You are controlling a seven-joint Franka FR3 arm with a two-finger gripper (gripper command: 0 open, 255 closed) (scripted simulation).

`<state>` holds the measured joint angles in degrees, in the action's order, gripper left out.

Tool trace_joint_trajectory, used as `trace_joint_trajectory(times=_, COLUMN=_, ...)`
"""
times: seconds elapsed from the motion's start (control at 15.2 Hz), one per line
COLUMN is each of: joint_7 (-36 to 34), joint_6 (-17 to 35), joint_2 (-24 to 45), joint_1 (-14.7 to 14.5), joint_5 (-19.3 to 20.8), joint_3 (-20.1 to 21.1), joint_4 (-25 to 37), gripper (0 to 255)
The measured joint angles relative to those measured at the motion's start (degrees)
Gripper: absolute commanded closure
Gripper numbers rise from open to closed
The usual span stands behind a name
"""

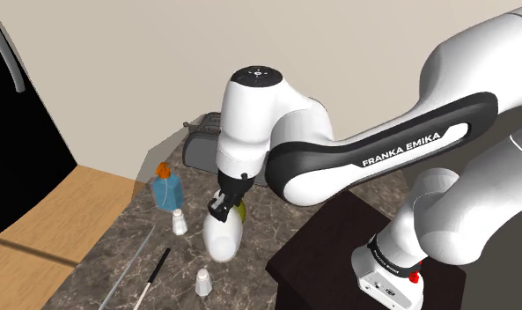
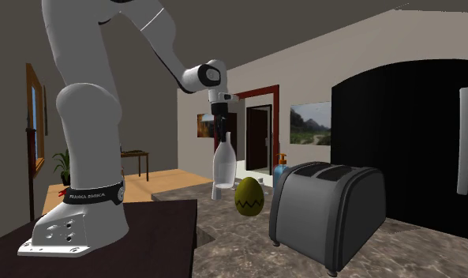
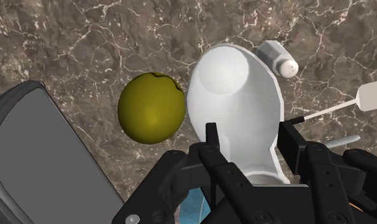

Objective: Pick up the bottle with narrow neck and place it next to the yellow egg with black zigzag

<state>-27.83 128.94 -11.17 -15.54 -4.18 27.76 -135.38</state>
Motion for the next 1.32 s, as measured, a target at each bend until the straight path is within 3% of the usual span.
trace_joint_trajectory(times=0.86, joint_7=-3.4, joint_6=10.7, joint_2=7.0, joint_1=0.7, joint_5=4.1, joint_3=1.3, joint_4=-4.4, gripper=255)
trace_joint_trajectory(times=1.25, joint_7=-3.6, joint_6=11.4, joint_2=7.4, joint_1=0.8, joint_5=4.4, joint_3=1.3, joint_4=-4.7, gripper=255)
trace_joint_trajectory(times=1.32, joint_7=-3.6, joint_6=11.4, joint_2=7.5, joint_1=0.8, joint_5=4.4, joint_3=1.3, joint_4=-4.7, gripper=0)
